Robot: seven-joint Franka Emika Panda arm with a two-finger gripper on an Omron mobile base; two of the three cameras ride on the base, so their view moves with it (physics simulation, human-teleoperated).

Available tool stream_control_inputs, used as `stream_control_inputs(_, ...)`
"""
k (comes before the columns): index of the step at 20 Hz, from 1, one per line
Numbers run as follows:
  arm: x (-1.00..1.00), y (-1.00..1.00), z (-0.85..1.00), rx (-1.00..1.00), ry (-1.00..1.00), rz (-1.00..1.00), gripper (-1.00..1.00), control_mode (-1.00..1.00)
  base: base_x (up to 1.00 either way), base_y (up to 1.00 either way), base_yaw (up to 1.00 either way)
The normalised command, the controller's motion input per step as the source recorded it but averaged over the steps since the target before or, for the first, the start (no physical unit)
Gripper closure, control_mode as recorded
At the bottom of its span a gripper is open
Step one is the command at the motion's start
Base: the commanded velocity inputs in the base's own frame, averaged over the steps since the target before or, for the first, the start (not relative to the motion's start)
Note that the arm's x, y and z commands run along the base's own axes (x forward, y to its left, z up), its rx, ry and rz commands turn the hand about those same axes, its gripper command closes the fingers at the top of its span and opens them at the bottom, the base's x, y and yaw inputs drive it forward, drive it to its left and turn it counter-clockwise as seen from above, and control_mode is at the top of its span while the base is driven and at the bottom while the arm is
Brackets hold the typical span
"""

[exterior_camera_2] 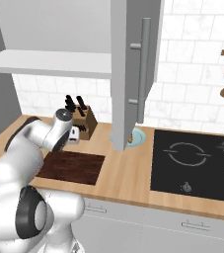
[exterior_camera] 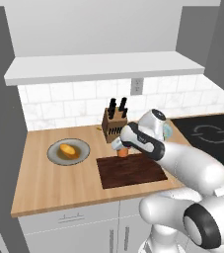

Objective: From the different types of pastries on the counter, select a croissant and place it on the cutting board. Then retrieve a jar of jam from the cabinet and place it alongside the croissant on the cutting board.

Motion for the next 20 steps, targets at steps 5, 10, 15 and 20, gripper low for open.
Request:
stream_control_inputs(5,0.53,0.0,-0.28,0.0,0.12,0.0,1.0,-1.0,0.0,0.0,0.0)
stream_control_inputs(10,0.5,0.0,-0.26,0.0,0.09,0.0,1.0,-1.0,0.0,0.0,0.0)
stream_control_inputs(15,-0.19,0.0,-0.26,0.0,0.0,0.15,1.0,-1.0,0.0,0.0,0.0)
stream_control_inputs(20,-0.16,0.07,-0.38,-0.01,-0.06,0.16,1.0,-1.0,0.0,0.0,0.0)
